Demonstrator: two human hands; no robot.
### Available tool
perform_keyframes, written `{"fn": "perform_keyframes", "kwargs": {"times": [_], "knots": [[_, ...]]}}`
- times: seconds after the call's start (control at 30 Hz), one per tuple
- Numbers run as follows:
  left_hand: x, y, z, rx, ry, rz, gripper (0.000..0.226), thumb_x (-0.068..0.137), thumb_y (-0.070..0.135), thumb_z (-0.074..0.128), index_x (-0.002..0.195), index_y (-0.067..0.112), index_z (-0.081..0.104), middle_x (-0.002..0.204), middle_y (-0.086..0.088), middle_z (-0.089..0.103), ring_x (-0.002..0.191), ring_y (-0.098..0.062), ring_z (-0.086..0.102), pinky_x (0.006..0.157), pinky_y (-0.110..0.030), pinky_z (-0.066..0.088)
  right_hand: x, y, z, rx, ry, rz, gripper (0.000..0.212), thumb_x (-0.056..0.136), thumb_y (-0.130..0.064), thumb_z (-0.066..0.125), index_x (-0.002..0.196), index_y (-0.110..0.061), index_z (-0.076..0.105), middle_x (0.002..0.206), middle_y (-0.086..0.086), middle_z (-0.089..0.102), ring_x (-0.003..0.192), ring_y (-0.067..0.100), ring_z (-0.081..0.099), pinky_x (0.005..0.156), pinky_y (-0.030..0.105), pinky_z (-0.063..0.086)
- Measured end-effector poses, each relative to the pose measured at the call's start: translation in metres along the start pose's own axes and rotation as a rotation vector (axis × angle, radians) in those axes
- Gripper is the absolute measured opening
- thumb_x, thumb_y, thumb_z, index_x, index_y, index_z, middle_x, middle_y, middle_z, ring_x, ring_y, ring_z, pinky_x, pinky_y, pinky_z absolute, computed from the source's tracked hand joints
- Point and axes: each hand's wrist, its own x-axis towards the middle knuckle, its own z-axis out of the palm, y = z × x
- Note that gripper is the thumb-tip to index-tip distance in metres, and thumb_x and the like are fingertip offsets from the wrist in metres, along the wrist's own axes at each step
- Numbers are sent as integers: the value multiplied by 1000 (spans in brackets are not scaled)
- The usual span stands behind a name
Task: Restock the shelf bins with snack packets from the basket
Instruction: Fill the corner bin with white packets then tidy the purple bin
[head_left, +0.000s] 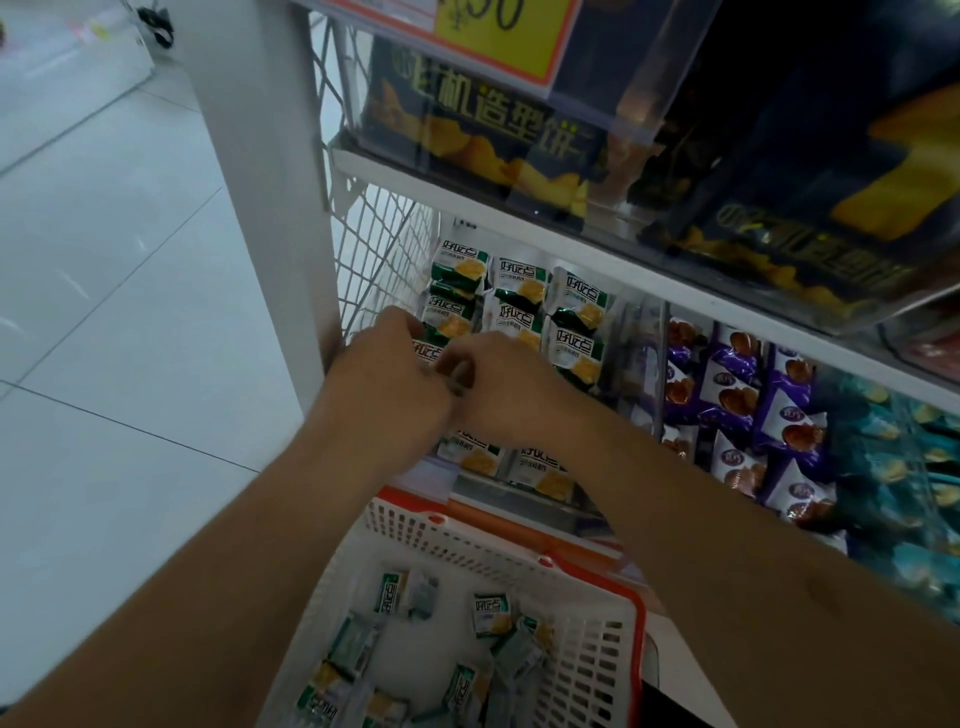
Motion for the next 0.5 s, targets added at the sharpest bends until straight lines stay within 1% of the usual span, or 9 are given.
{"fn": "perform_keyframes", "kwargs": {"times": [0.07,0.1,0.17,0.23,0.27,0.33,0.4,0.47,0.5], "knots": [[-5,5,0,-67,42,9,37,103,30,60,138,24,49,94,20,51,70,4,46,44,-9,37,-9,1,-17,55,188,44,36,79,-37,87,103,-22,63,94,-7,65,82,8,63,69,31,53],[-5,6,0,-97,55,4,38,103,37,60,137,24,51,96,20,52,70,5,48,45,-9,37,-14,2,-23,46,303,60,37,79,-39,86,99,-24,60,92,-8,63,80,7,61,65,31,54],[-5,10,1,-219,19,-40,45,99,48,62,133,20,57,104,15,63,78,2,61,61,-18,50,-19,3,-27,-45,473,20,36,80,-40,83,91,-23,53,87,-6,60,76,11,59,60,36,54],[-6,14,1,-553,-113,-151,42,96,47,68,122,14,66,100,3,77,85,-12,76,77,-33,63,-24,0,-23,-92,457,-126,34,82,-35,79,90,-21,49,85,-6,54,75,10,53,60,35,49],[-7,14,2,-710,-174,-212,36,95,42,70,116,13,69,99,-2,79,88,-15,78,80,-36,63,-26,-1,-20,-87,404,-206,34,81,-32,80,91,-21,48,85,-9,51,76,5,49,62,29,43],[-7,12,4,-856,-204,-242,25,97,30,69,114,12,71,100,-5,80,94,-19,78,84,-39,63,-31,0,-21,-13,309,-284,35,80,-21,82,93,-25,50,87,-14,47,77,1,47,62,17,36],[-5,9,5,-959,-193,-255,21,100,10,64,120,8,70,107,-9,79,102,-24,76,88,-44,62,-34,4,-27,170,249,-217,42,77,-6,81,103,-27,56,93,-11,52,80,3,53,62,21,45],[-1,7,5,-1048,-181,-283,28,99,-5,59,122,7,68,111,-13,77,103,-28,76,87,-46,62,-35,11,-33,293,270,-116,53,77,-3,79,118,-30,58,104,-7,56,88,9,57,64,25,49],[1,7,5,-1081,-174,-303,30,98,-8,58,123,6,67,110,-14,77,101,-29,76,87,-46,63,-34,15,-35,305,283,-93,57,78,-5,79,123,-32,57,110,-9,56,94,11,57,67,24,48]]}}
